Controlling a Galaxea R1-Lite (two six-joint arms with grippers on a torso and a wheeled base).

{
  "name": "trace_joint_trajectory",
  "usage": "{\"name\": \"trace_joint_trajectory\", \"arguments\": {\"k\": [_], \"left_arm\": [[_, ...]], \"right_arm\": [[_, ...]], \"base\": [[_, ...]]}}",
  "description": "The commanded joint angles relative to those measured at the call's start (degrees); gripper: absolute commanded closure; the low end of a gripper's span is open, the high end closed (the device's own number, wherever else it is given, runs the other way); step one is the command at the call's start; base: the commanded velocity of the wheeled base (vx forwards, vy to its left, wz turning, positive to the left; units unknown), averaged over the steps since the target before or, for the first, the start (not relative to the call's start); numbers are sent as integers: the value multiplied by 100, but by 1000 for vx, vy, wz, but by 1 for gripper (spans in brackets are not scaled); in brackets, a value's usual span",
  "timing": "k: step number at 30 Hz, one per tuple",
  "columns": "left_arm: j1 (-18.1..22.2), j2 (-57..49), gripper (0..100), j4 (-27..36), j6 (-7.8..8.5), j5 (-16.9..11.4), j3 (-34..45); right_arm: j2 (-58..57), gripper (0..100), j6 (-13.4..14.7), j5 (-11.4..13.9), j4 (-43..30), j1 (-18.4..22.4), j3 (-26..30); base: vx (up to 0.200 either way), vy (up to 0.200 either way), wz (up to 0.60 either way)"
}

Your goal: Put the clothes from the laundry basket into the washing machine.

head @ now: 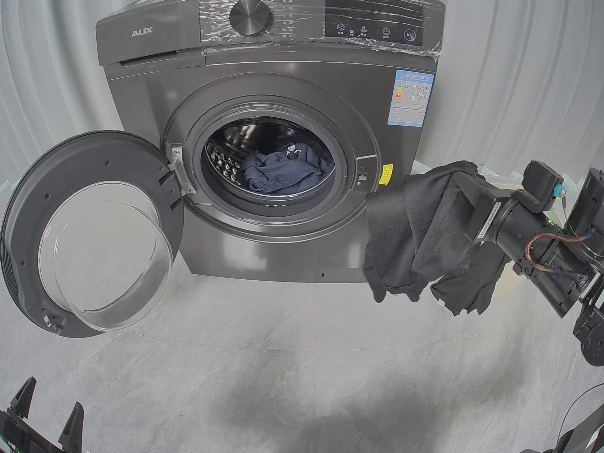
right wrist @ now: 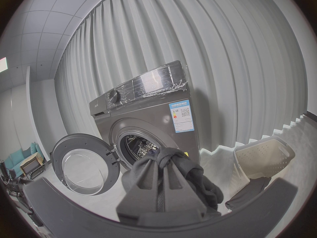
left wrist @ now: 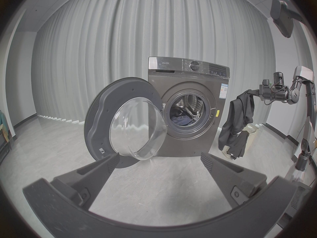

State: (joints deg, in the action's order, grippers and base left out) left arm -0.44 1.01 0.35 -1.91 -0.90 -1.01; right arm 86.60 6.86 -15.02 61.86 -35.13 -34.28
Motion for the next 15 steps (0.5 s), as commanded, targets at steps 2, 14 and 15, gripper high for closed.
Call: {"name": "trace_joint_trajectory", "arguments": {"k": [2, 14, 15], "left_arm": [[0, -101, 0, 0, -2, 2, 84], [0, -101, 0, 0, -11, 2, 84], [0, -101, 0, 0, -2, 2, 84]], "right_arm": [[15, 100, -1, -1, 2, -2, 0], [15, 100, -1, 8, 2, -2, 35], [15, 100, -1, 8, 2, -2, 35]], "base": [[200, 0, 0], [167, 0, 0], [0, 0, 0]]}}
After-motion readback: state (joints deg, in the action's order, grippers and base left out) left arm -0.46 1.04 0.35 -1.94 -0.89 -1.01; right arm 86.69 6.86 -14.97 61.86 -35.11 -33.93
